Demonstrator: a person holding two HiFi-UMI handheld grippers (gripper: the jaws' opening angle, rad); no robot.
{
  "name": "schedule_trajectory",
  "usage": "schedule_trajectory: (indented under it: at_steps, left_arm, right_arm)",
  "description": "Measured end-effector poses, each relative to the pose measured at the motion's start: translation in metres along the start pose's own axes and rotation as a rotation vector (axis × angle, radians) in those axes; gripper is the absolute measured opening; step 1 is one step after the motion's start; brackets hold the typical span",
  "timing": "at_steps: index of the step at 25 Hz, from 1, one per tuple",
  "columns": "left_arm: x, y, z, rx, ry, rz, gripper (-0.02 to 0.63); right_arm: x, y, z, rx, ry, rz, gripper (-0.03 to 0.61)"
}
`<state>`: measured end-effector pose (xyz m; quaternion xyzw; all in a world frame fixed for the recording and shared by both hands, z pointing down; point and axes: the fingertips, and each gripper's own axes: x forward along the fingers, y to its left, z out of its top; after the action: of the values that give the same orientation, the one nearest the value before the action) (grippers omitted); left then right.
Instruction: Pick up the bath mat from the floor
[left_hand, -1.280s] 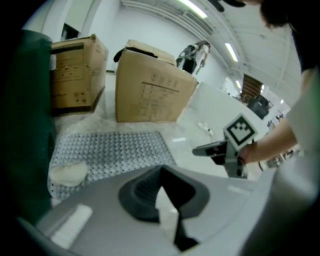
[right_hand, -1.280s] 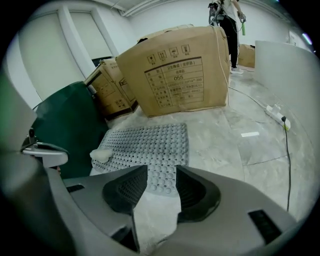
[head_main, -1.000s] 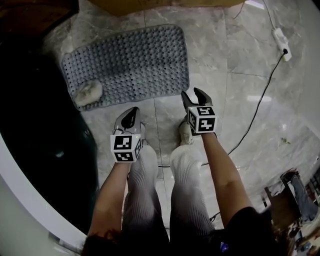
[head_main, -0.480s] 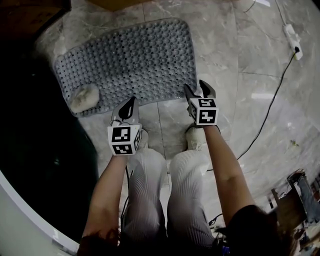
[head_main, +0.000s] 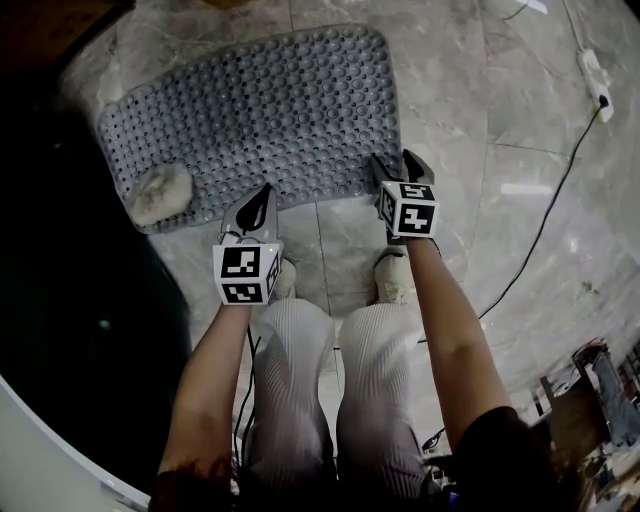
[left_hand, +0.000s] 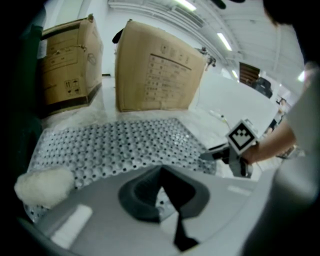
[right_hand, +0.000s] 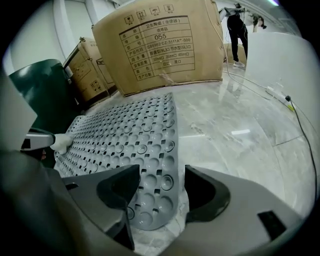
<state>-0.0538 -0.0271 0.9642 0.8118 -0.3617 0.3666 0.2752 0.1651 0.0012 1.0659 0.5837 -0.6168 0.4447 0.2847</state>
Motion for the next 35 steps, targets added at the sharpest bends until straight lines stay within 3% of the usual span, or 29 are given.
schedule_trajectory:
  at_steps: [11, 14, 16, 22, 35]
  left_arm:
    - [0.005, 0.0, -0.002, -0.026, -0.021, -0.012, 0.006]
    - [0.004, -0.001, -0.003, -0.021, -0.018, -0.02, 0.006]
    - [0.003, 0.0, -0.004, -0.019, -0.016, -0.022, 0.006]
    - [-0.005, 0.002, -0.005, -0.025, -0.012, -0.019, 0.006]
    - [-0.067, 0.008, 0.014, -0.056, 0.005, 0.025, 0.006]
  right_arm:
    - [0.003, 0.005, -0.001, 0.076, -0.043, -0.107, 0.251]
    - [-0.001, 0.003, 0.0, 0.094, -0.043, -0.132, 0.16]
    - [-0.002, 0.003, 0.0, 0.072, -0.029, -0.136, 0.148]
    - [-0.006, -0.001, -0.001, 0.058, 0.017, -0.148, 0.032]
    - [-0.054, 0.046, 0.029, -0.048, 0.086, -0.062, 0.017]
